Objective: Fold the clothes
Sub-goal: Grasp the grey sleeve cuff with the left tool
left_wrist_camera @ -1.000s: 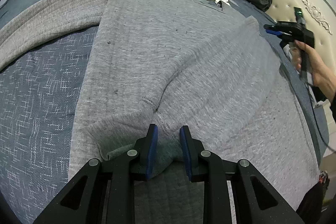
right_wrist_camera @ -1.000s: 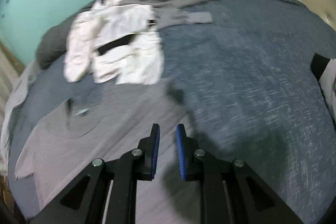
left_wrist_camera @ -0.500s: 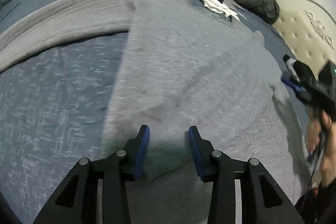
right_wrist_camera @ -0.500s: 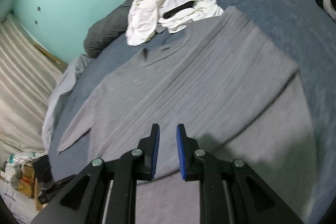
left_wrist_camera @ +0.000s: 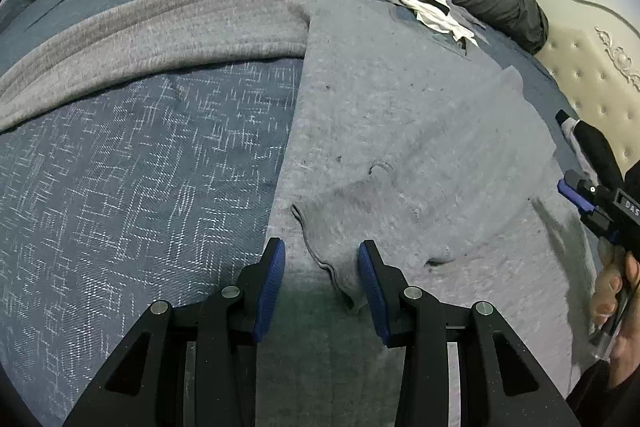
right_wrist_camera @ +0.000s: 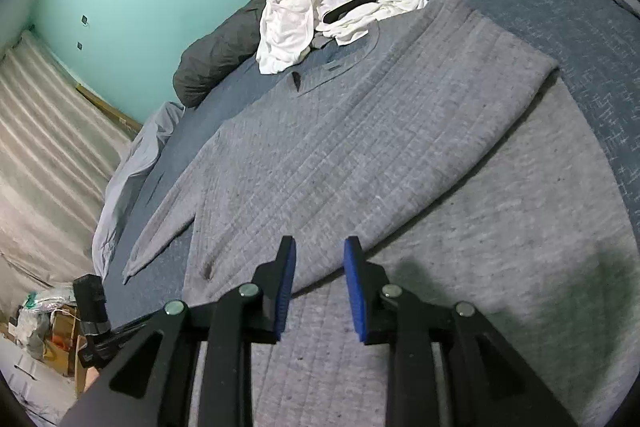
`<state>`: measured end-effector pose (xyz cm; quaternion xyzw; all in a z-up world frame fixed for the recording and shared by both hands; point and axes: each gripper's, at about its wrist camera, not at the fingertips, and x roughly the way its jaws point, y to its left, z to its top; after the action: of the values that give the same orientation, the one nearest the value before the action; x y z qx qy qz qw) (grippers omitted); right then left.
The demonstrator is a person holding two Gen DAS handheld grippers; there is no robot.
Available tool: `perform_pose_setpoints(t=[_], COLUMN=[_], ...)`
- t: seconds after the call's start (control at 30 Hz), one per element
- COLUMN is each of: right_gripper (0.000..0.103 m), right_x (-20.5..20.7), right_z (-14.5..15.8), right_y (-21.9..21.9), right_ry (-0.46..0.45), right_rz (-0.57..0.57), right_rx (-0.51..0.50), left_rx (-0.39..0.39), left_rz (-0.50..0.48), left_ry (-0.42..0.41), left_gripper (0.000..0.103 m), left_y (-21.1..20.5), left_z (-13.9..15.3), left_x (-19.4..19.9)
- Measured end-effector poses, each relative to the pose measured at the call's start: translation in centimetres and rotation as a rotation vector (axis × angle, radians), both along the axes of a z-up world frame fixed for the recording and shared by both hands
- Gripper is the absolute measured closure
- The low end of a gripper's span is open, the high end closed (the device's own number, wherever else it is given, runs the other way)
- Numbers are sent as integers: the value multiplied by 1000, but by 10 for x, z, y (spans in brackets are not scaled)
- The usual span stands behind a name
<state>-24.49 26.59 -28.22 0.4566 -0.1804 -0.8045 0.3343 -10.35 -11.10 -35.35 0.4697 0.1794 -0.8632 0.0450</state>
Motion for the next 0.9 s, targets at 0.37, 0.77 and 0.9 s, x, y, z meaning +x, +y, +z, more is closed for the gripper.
perform_pose_setpoints(t=[0.37, 0.77, 0.9], right_gripper=[71, 58, 58], right_x=[-9, -18, -19], right_z=[1, 6, 3], right_y=[8, 19, 18], right_ry=[-30, -42, -47], right_rz=[-4, -34, -34], right_rx=[-78, -105, -97], left_rx=[41, 29, 53], left_rz=[185, 471, 565], left_ry=[-19, -66, -83], left_gripper=[61, 43, 41], left_y=[-73, -229, -276], left_z=[29, 51, 39], left_x=[11, 45, 57])
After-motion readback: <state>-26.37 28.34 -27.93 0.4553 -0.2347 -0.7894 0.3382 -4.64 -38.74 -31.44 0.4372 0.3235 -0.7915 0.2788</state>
